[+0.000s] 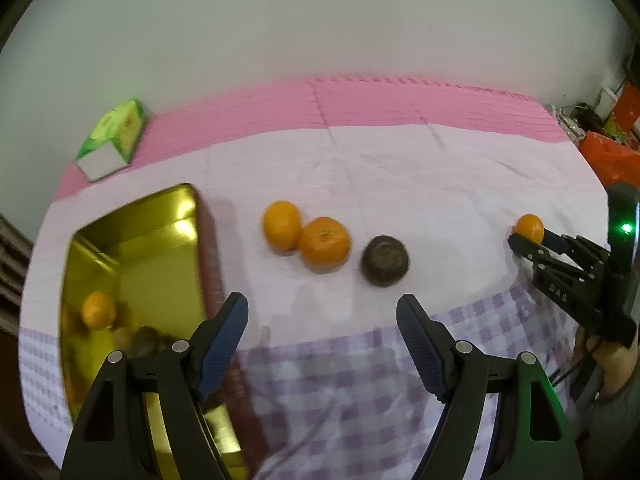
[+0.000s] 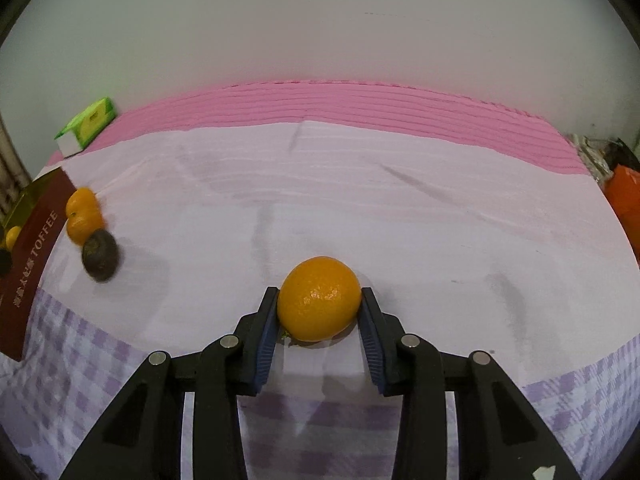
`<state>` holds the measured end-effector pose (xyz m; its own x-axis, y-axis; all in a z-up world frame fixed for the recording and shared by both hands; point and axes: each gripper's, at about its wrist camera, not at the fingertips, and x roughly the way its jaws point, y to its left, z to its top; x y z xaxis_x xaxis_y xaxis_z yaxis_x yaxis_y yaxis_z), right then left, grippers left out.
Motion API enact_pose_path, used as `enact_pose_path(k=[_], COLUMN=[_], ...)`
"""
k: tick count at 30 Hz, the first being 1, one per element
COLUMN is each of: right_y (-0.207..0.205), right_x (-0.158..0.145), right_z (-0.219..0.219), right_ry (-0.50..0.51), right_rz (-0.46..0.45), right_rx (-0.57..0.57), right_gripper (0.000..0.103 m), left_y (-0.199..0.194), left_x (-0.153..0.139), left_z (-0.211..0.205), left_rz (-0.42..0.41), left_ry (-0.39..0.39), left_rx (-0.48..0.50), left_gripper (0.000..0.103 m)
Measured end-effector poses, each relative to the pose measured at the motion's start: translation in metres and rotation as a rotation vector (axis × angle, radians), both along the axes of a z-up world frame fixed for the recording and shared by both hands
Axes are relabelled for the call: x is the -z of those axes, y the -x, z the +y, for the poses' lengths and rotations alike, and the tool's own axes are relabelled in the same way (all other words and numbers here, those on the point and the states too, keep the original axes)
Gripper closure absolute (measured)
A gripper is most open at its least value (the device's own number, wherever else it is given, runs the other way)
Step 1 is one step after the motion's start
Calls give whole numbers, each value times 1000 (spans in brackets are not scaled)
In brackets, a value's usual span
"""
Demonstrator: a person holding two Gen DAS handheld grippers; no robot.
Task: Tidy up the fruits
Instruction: 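Grasp a dark passion fruit with the left gripper while the right gripper holds the orange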
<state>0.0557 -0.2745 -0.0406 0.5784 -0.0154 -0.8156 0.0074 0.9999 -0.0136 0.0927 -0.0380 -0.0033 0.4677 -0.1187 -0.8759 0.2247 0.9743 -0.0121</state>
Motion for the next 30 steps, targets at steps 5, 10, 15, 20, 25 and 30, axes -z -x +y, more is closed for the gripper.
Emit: enact_pose_path(k=[5,10,15,20,25,30], right_y=[4,6,6,8,8,8], right_x=[1,1,1,0,0,0], right_z=[-5,-10,-13,-16,-18,-18], right_ry=[3,-12,-30,-50,-60,-60], right_rz=[-19,-20,-22,-24,-26,-30], right_rx=[1,3,3,4,4,8], right_gripper=[67,66,66,65,65,65], left_y=[-18,-28,-39,-47,-54,-54], left_x=[14,25,40,48,52,54], left_z=[-15,-28,-38,-46,-50,-53], left_rz=[49,90,139,155,166,164], left_ry=[37,53,64,59,57,41], left_rx=[5,12,7,5,3,6], left_gripper=[28,38,48,54,59,62])
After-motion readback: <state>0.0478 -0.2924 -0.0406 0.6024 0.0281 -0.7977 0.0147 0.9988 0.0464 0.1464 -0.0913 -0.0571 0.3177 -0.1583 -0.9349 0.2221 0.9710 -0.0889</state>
